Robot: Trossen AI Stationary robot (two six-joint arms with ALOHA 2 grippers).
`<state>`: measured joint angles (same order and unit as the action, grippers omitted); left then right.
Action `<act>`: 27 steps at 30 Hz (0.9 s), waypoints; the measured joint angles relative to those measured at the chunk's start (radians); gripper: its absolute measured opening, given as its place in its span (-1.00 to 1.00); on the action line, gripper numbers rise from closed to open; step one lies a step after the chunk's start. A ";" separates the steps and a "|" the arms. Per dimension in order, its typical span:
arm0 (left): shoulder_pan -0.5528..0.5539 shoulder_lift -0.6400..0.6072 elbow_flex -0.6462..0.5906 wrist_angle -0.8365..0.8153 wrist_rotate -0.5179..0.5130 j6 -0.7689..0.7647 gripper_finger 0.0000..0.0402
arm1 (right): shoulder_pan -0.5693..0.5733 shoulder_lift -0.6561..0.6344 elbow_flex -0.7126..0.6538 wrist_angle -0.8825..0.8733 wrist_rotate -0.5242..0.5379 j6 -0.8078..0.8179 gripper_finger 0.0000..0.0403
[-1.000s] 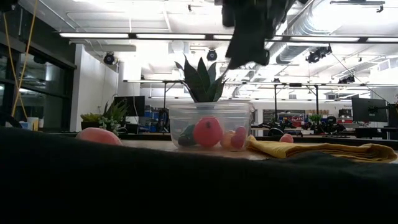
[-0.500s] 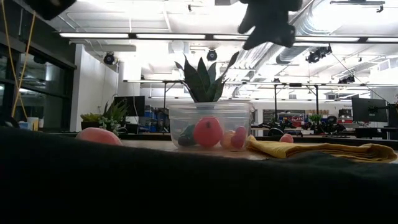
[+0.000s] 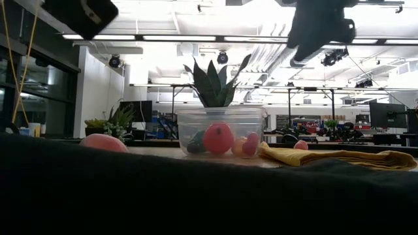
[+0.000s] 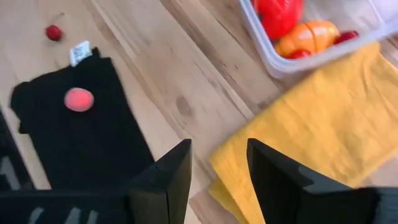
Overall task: Pick and placing Produce into tupperware
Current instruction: Put the bottom pink peach into the transparent container
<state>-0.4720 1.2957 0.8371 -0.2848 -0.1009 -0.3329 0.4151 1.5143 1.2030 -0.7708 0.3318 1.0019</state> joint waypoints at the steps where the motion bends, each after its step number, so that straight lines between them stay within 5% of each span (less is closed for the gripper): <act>1: 0.007 0.018 0.000 0.011 0.008 0.000 -0.22 | 0.009 0.000 0.000 -0.014 0.008 0.018 -0.27; 15: 0.040 0.158 -0.001 0.169 0.058 -0.004 -0.20 | 0.110 -0.017 0.001 -0.163 0.060 0.211 -0.27; 27: 0.040 0.195 0.000 0.198 0.065 -0.014 0.23 | 0.197 -0.084 0.001 -0.289 0.184 0.384 -0.27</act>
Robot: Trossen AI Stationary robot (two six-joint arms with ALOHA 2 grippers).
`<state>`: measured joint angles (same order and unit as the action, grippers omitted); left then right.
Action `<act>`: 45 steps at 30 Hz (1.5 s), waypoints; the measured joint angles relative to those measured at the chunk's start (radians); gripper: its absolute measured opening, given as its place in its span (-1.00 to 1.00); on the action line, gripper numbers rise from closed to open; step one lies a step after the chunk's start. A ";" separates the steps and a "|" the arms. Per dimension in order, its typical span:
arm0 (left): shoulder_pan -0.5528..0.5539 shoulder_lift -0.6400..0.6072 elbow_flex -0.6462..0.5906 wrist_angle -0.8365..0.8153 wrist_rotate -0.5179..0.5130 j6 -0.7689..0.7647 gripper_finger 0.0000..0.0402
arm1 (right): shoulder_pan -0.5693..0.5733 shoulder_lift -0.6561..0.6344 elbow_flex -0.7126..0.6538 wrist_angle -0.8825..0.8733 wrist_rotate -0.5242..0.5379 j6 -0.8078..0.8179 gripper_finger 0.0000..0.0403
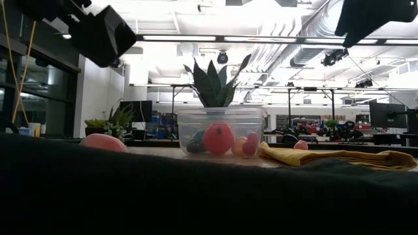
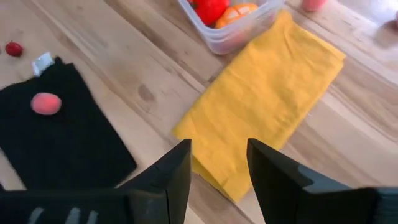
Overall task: Pick and placing Produce into tupperware
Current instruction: Put the bottom pink peach into the transparent container
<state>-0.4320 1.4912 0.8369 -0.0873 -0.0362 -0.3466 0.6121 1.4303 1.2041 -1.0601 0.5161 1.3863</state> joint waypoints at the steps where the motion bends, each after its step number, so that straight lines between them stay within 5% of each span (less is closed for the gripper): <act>1: 0.000 0.007 0.000 0.005 0.000 0.000 0.24 | 0.005 -0.001 0.000 -0.016 0.004 0.011 -0.27; 20: 0.000 0.099 0.000 0.082 0.047 0.073 0.27 | 0.082 0.000 0.000 -0.066 0.044 0.159 -0.27; 45: 0.009 0.234 0.000 0.141 0.033 0.127 0.27 | 0.084 0.001 -0.001 -0.077 0.078 0.162 -0.27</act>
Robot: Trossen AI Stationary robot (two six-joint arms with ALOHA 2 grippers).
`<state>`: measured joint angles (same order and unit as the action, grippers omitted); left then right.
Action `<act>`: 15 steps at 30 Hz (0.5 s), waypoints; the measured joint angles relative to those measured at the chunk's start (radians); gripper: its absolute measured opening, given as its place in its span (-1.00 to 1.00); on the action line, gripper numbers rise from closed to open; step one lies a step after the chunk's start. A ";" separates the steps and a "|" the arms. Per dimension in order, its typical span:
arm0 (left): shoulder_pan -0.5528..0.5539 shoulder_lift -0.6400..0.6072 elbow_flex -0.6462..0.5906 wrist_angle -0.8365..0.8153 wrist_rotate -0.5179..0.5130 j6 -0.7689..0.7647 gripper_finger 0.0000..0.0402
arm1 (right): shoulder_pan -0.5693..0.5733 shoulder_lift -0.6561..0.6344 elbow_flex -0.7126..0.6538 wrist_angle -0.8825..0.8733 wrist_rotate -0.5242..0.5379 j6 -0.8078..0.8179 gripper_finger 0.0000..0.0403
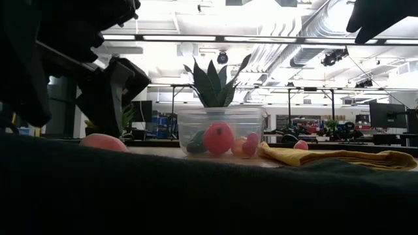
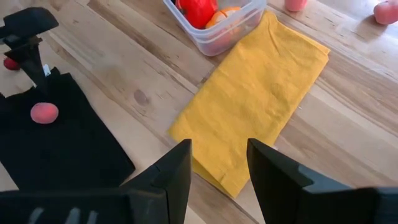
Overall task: Pick and placing Produce into tupperware
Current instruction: Put the bottom pink peach into the transparent container
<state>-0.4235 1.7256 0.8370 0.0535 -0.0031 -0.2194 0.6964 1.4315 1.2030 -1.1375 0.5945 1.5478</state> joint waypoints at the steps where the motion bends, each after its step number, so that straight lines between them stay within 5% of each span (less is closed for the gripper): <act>1: 0.000 0.001 -0.002 -0.005 0.001 0.003 0.27 | 0.000 0.000 0.000 -0.001 0.000 0.000 -0.27; 15: 0.014 0.012 0.000 0.014 -0.009 0.016 0.27 | 0.000 0.000 0.000 -0.011 0.006 -0.001 -0.27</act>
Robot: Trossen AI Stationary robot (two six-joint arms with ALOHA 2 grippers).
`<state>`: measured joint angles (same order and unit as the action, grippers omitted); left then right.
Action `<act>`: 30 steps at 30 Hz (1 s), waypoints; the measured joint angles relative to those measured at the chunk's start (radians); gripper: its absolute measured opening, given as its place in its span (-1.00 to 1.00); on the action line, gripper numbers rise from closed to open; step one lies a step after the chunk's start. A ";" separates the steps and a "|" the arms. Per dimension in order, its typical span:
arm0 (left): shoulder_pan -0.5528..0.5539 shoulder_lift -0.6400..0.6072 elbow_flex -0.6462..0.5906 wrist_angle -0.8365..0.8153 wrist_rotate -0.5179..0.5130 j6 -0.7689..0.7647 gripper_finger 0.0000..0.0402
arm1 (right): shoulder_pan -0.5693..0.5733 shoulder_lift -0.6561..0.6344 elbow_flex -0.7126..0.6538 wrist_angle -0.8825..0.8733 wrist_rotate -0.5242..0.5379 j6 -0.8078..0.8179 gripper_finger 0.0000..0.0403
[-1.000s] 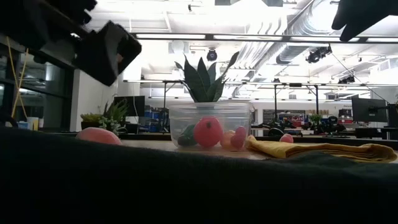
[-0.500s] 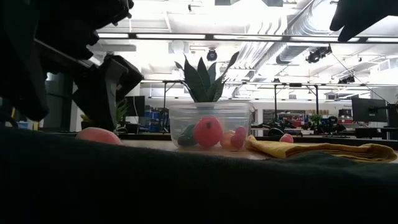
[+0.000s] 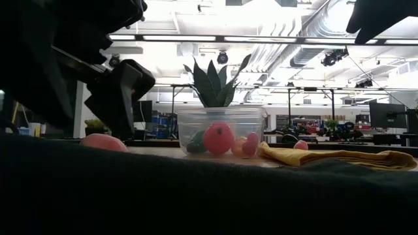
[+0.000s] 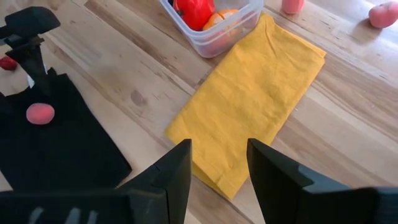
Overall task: Pick and placing Produce into tupperware
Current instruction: Put the bottom pink peach into the transparent container
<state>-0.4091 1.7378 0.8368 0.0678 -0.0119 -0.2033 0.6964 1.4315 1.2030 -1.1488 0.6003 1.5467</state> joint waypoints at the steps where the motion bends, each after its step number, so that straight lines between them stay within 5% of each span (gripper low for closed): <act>1: 0.005 0.000 0.000 0.003 -0.002 0.005 0.27 | 0.000 0.000 0.000 0.000 0.001 0.000 -0.27; 30: 0.017 0.017 0.001 0.033 0.006 0.099 0.27 | 0.000 0.000 0.000 -0.021 0.011 0.000 -0.27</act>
<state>-0.3922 1.7543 0.8379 0.1005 -0.0063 -0.1043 0.6964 1.4315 1.2030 -1.1702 0.6110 1.5471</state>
